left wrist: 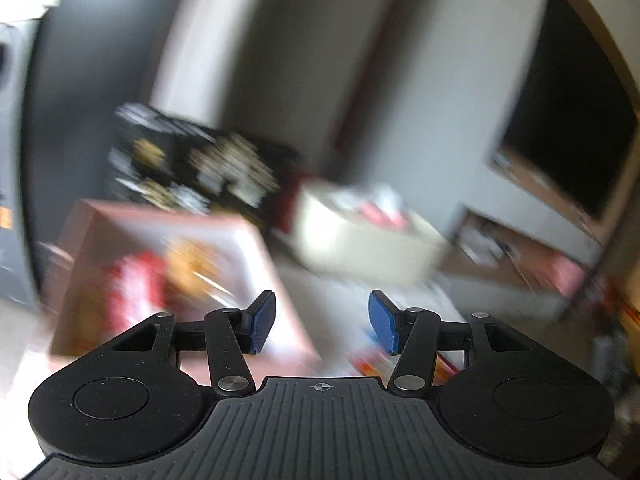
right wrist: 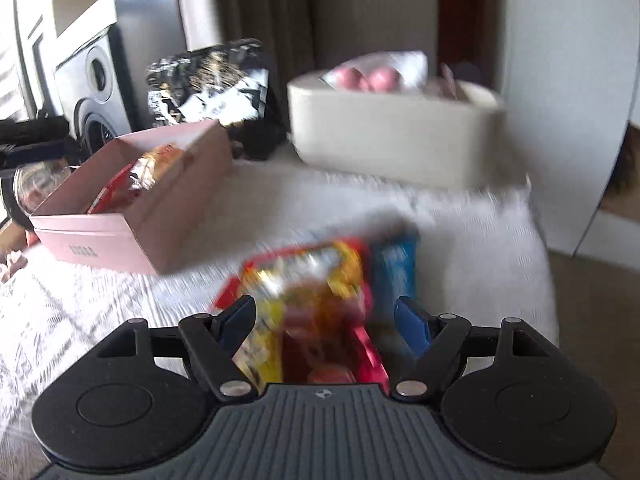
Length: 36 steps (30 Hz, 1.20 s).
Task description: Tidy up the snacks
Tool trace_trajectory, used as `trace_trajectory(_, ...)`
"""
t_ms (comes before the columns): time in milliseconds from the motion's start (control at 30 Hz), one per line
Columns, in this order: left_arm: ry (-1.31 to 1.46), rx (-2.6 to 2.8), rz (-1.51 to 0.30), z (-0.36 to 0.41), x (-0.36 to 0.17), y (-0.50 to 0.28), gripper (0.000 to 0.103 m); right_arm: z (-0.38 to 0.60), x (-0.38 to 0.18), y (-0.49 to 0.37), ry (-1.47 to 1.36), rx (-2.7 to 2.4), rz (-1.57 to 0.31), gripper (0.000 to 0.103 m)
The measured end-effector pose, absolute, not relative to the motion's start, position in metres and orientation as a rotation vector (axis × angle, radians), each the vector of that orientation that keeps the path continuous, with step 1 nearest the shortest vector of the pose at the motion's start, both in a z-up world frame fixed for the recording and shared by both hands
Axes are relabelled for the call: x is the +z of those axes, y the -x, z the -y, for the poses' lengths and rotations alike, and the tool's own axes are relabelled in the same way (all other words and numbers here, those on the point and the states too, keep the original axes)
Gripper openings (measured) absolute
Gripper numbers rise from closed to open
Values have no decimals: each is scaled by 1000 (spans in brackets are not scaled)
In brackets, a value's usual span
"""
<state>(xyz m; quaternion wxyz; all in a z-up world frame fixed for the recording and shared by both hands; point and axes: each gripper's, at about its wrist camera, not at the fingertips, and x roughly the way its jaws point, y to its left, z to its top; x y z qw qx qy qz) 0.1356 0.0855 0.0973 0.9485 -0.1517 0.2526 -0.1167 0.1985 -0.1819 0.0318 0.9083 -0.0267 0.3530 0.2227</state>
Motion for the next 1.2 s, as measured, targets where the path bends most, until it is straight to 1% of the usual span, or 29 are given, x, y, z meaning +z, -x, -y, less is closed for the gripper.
trace_trajectory(167,232,-391,-687,-22,61,-157,56,206,24,-178,6,482,-699,77)
trace_trajectory(300,241,-368,-746,-16,44,-164,56,206,21,-175,-19,457,-674,77)
trace_trajectory(433,268,-285,-731,-40,45,-154,56,191,25,-182,4,499,-689,77)
trace_trajectory(467,281,-261,-731,-47,44,-156,56,184,27,-183,20,544,-695,79)
trace_trajectory(600,306,-217,-740,-62,40,-155,56,154,31,-182,29,790,-743,79)
trace_trajectory(667,296,-226,-740,-64,41,-155,56,146,31,-180,42,815,-743,79)
trace_trajectory(800,264,-262,-752,-52,38,-165,56,154,33,-175,84,674,-690,79)
trace_trajectory(933,229,-289,-749,-25,37,-173,56,177,31,-176,100,460,-664,79)
trace_trajectory(1000,171,-300,-727,-6,41,-173,56,187,26,-180,95,364,-662,79)
trace_trajectory(1100,-17,-229,-718,21,37,-175,57,204,16,-190,5,322,-704,79)
trace_trajectory(1167,-71,-195,-723,25,30,-177,63,210,13,-190,-39,323,-706,79)
trace_trajectory(1200,-73,-197,-714,24,29,-176,63,212,12,-189,-46,318,-701,79)
